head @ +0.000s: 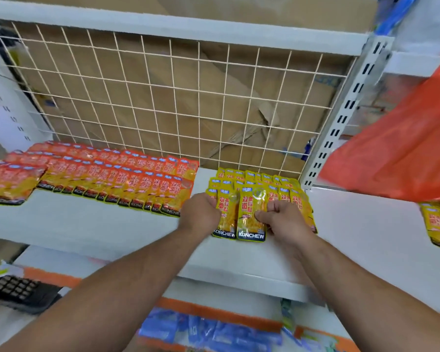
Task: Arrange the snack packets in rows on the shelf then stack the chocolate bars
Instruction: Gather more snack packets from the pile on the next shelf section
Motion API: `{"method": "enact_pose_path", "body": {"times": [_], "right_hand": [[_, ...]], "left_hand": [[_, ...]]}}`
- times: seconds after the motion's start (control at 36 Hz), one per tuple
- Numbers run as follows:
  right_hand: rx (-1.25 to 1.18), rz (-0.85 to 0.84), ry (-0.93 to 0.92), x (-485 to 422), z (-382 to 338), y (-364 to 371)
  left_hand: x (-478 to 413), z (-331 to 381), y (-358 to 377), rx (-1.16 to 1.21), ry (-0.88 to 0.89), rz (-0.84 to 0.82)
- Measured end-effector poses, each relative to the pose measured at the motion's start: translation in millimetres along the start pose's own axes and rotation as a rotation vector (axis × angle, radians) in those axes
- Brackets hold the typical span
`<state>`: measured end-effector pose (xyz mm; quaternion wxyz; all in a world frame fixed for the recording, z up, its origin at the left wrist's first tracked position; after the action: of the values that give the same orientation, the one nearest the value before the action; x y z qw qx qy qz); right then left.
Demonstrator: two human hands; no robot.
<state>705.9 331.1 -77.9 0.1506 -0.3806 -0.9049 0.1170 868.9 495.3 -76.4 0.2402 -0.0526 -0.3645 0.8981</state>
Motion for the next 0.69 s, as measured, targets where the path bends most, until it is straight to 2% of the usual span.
{"method": "enact_pose_path", "body": {"times": [0.28, 0.53, 0.69], "right_hand": [[-0.106, 0.143, 0.064, 12, 7, 2], [-0.092, 0.185, 0.105, 13, 10, 4], [-0.031, 0.136, 0.125, 7, 6, 15]], "left_hand": [[-18, 9, 8, -0.148, 0.159, -0.062], [-20, 1, 14, -0.065, 0.154, -0.103], [-16, 6, 13, -0.086, 0.184, -0.101]]}}
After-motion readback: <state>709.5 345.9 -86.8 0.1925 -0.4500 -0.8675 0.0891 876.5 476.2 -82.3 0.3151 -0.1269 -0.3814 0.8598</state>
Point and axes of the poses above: each hand's wrist, its own x-axis away from the middle knuckle, its own y-axis out of the palm, z = x × y, the point moved 10 cm from there along -x, towards the middle knuckle, and after that the axes turned 1 degree about -x, right-handed, at the moved point
